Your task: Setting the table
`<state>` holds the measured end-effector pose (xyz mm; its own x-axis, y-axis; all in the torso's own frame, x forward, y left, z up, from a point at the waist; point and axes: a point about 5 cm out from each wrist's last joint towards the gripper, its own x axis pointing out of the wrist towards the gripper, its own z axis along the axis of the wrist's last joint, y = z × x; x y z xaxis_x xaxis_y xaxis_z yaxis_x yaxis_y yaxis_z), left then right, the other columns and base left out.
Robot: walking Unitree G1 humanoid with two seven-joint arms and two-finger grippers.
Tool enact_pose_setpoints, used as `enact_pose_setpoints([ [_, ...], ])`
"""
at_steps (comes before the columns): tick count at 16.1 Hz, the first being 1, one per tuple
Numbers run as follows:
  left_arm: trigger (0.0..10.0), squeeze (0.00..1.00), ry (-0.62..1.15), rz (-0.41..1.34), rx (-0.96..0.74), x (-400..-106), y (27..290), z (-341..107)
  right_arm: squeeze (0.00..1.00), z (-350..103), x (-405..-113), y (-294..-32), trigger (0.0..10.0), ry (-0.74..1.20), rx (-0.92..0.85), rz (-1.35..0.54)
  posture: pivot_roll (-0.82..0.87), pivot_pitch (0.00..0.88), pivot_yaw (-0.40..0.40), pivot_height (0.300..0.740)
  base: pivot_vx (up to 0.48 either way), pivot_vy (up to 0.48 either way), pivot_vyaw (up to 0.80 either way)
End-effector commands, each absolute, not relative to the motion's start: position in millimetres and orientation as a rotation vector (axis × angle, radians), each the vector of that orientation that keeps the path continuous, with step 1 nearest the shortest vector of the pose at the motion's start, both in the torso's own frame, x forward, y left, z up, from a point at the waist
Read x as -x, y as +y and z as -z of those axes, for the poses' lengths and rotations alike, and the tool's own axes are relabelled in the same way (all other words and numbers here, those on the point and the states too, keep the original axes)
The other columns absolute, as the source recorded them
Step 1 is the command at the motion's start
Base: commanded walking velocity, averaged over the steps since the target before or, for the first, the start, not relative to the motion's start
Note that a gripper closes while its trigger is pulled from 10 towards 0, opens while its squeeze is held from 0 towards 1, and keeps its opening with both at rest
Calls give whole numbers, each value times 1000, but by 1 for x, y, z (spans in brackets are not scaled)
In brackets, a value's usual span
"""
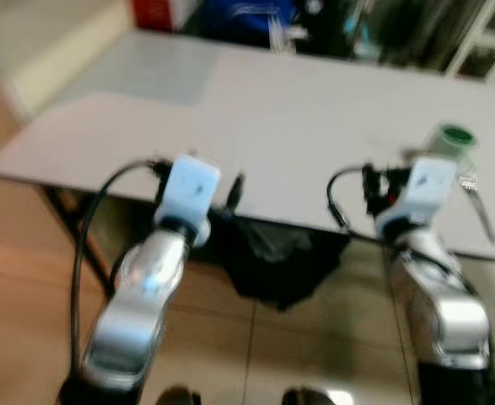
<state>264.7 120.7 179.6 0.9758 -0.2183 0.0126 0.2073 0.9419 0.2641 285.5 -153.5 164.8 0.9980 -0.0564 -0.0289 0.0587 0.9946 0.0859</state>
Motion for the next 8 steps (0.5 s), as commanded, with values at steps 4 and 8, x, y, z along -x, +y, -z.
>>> enact_pose_setpoints([
  [4,10000,0,-17,197,-231,-258,124,-178,0,-170,-279,-131,10000,32,6,-1,-5,65,-65,740,0,480,0],
  [8,10000,0,-10,129,-243,-274,129,-175,0,-162,-299,-142,10000,72,-66,-30,-40,66,-46,740,0,480,0],
])
